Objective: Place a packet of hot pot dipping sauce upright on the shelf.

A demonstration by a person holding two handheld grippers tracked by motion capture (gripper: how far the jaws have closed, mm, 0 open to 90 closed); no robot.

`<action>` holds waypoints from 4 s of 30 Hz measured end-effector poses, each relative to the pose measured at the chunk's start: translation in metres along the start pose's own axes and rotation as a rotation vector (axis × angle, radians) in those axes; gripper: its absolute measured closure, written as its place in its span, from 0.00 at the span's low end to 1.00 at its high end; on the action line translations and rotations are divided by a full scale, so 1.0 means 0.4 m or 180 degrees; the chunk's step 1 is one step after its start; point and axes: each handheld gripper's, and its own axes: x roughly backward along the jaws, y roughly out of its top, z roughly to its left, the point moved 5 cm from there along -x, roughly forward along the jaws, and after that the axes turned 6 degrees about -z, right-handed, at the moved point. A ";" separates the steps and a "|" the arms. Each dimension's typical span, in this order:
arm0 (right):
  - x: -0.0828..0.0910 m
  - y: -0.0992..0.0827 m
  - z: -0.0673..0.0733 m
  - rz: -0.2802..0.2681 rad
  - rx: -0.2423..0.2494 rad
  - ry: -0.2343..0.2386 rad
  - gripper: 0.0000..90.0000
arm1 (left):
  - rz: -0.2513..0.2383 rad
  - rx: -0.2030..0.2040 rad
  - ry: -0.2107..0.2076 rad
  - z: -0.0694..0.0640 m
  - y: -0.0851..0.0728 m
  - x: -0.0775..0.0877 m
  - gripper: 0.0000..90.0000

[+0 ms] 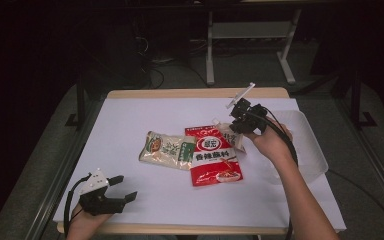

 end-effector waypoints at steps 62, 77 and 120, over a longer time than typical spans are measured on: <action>0.231 -0.037 -0.049 -0.0312 -0.0112 0.0722 1.00 | -0.0027 0.0056 0.0030 0.003 -0.001 -0.002 0.24; 0.372 -0.092 -0.077 -0.0446 -0.0204 0.0671 1.00 | -0.0008 0.0092 0.0059 0.003 -0.003 -0.001 0.24; 0.511 -0.342 -0.154 -0.0579 -0.0560 0.0607 1.00 | 0.0034 0.0192 0.0123 0.009 -0.011 -0.014 0.24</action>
